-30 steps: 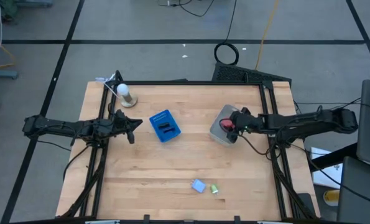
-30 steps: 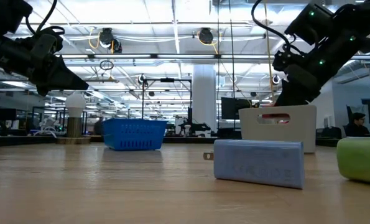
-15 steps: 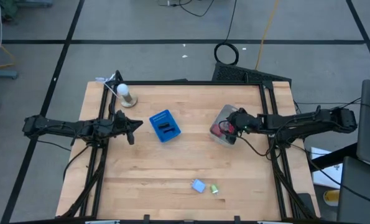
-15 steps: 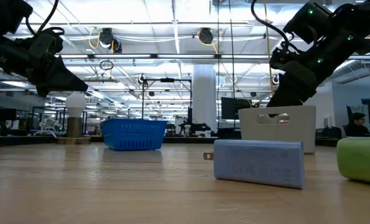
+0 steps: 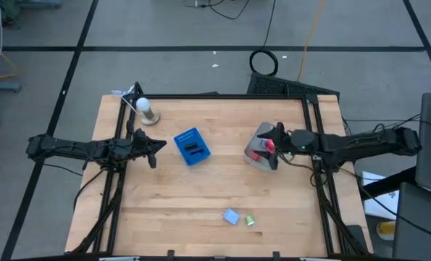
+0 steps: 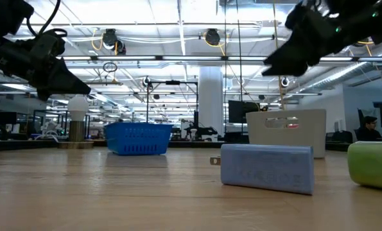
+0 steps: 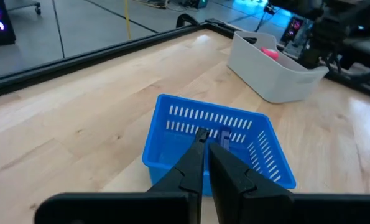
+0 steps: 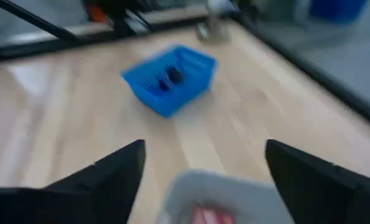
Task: Pick & Place Office items
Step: Put the green charger adapter into the gray bin
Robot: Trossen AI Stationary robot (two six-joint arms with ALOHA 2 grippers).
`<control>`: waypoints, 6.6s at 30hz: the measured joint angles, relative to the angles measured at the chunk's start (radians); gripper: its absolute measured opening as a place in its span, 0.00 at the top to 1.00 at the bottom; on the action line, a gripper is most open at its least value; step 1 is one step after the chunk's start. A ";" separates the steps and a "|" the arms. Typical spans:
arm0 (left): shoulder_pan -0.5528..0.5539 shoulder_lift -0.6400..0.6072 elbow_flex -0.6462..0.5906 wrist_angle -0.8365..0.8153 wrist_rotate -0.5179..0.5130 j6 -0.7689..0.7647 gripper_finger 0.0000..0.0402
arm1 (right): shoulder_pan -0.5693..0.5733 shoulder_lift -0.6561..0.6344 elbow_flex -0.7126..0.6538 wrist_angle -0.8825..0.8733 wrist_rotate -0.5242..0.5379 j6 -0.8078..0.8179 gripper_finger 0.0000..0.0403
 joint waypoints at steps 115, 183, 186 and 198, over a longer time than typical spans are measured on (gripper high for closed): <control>-0.062 -0.019 0.000 0.105 0.267 0.226 0.94 | 0.705 0.847 0.281 0.207 0.034 0.084 0.30; -0.061 -0.019 0.000 0.074 0.266 0.223 0.94 | 0.437 -0.507 -0.317 0.198 0.293 -0.046 0.63; -0.061 -0.019 0.000 0.075 0.258 0.224 0.94 | 0.409 -0.520 -0.322 0.204 0.293 -0.030 0.63; -0.062 -0.020 0.000 0.081 0.256 0.225 0.94 | 0.275 -0.263 -0.115 -0.002 0.293 0.020 0.63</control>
